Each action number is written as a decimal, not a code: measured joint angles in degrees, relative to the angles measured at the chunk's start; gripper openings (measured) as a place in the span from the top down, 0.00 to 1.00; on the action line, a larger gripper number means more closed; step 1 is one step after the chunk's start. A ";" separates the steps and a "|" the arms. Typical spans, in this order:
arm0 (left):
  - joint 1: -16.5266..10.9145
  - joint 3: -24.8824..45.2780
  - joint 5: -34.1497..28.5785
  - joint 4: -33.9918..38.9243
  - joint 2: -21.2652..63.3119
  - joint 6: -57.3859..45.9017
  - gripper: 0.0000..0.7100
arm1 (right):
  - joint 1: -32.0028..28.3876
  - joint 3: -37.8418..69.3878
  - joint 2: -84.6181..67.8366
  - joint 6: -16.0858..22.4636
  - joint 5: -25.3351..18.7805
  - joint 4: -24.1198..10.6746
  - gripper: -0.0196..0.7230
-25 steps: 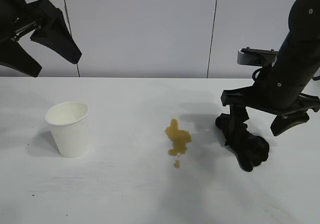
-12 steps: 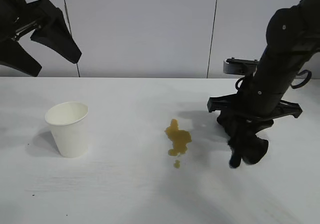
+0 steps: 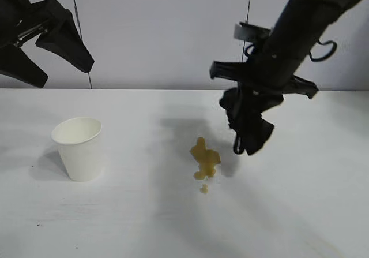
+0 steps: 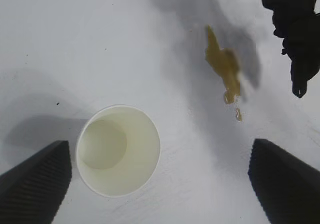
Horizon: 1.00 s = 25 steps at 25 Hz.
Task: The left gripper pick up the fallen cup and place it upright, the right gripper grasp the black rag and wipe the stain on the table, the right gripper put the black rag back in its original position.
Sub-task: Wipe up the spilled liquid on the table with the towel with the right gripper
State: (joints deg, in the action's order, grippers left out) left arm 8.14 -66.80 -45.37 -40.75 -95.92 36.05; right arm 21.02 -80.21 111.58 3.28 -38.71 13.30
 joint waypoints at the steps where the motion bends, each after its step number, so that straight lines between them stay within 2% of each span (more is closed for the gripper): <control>1: 0.00 0.00 0.05 0.00 0.00 0.00 0.02 | 1.60 0.00 0.00 0.00 0.07 0.02 0.81; 5: 0.00 0.00 0.30 0.00 0.00 0.00 0.02 | 6.43 2.34 0.13 1.89 2.30 -1.88 0.81; 11: 0.00 0.00 0.36 0.99 0.00 0.00 0.02 | 8.45 6.11 3.66 6.10 9.13 -9.16 0.81; 16: 0.00 0.00 0.36 1.06 0.00 0.00 0.02 | 8.45 6.51 8.76 6.49 14.13 -10.45 0.81; 20: 0.00 0.00 0.36 1.06 0.00 0.00 0.02 | 7.95 6.27 9.86 9.13 17.59 -11.86 0.81; 25: 0.00 0.00 0.42 1.06 0.00 0.00 0.02 | 3.58 4.96 11.25 11.74 21.13 -12.21 0.81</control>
State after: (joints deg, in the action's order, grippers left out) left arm 8.14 -66.80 -44.96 -39.69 -95.92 36.05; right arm 24.60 -75.25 122.83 15.02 -17.58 1.09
